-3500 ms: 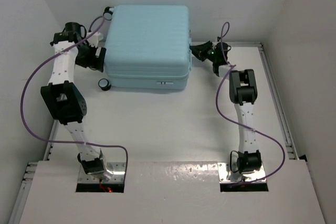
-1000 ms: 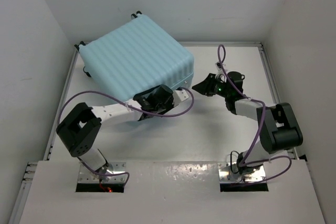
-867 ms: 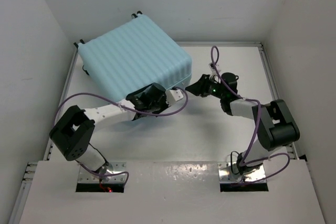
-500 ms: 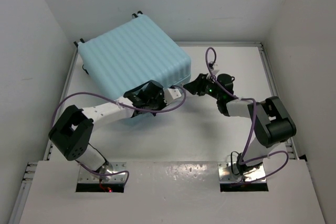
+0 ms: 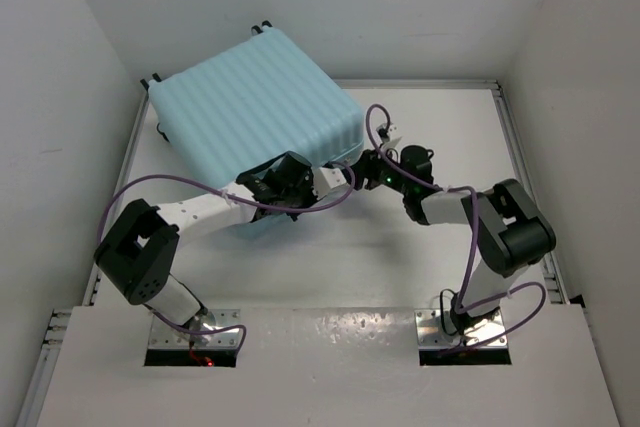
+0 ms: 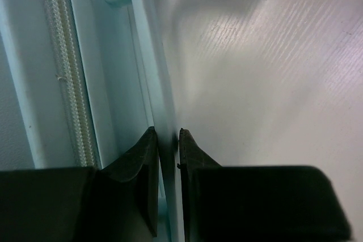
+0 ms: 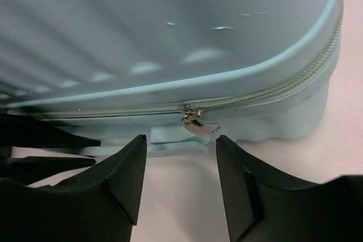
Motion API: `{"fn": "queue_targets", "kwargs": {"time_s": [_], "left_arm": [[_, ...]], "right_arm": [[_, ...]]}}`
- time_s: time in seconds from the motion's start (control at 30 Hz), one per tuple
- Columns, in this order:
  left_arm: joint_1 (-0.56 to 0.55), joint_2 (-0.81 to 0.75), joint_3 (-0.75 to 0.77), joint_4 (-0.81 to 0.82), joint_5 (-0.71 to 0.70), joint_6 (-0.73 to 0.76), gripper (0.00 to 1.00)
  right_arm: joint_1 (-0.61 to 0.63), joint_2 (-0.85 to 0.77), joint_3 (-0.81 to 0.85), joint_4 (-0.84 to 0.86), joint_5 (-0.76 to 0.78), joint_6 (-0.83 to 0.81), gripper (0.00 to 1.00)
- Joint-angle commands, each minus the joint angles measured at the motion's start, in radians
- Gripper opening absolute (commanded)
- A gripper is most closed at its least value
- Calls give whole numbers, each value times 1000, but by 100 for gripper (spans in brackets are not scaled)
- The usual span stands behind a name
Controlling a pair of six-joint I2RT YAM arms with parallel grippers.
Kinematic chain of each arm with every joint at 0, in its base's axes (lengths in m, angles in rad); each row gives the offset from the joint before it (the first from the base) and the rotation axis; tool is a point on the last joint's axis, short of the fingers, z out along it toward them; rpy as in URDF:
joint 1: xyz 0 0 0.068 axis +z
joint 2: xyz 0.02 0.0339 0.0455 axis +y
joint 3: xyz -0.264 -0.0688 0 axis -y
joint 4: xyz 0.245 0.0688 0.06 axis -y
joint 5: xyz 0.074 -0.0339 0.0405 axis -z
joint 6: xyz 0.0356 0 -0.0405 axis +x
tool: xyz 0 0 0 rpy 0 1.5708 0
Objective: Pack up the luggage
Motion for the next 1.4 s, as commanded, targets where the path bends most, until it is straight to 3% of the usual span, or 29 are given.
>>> {"fn": "queue_targets", "kwargs": {"time_s": [0.0,0.2,0.47,0.6,0.7,0.8,0.93,1.37], "left_arm": [[6,31,-1,-131,106,13,18],[6,31,-1,-131,87,13,18],[6,21,-10,-131,76,22,18],[6,12,-21,-131,76,41,18],[15,12,-30,-131,67,41,17],[35,3,-30,-131,67,50,14],[44,-15,-59,-143,25,75,0],[83,-115,-191,-240,-48,299,0]], "right_arm": [[47,-33,23,44,78,-128,53],[84,-4,38,43,277,-206,47],[93,36,82,102,336,-236,39],[86,49,78,173,278,-231,9],[89,55,82,169,314,-252,0],[75,47,84,152,323,-260,0],[51,32,69,139,313,-256,0],[-3,-13,61,35,319,-311,0]]}}
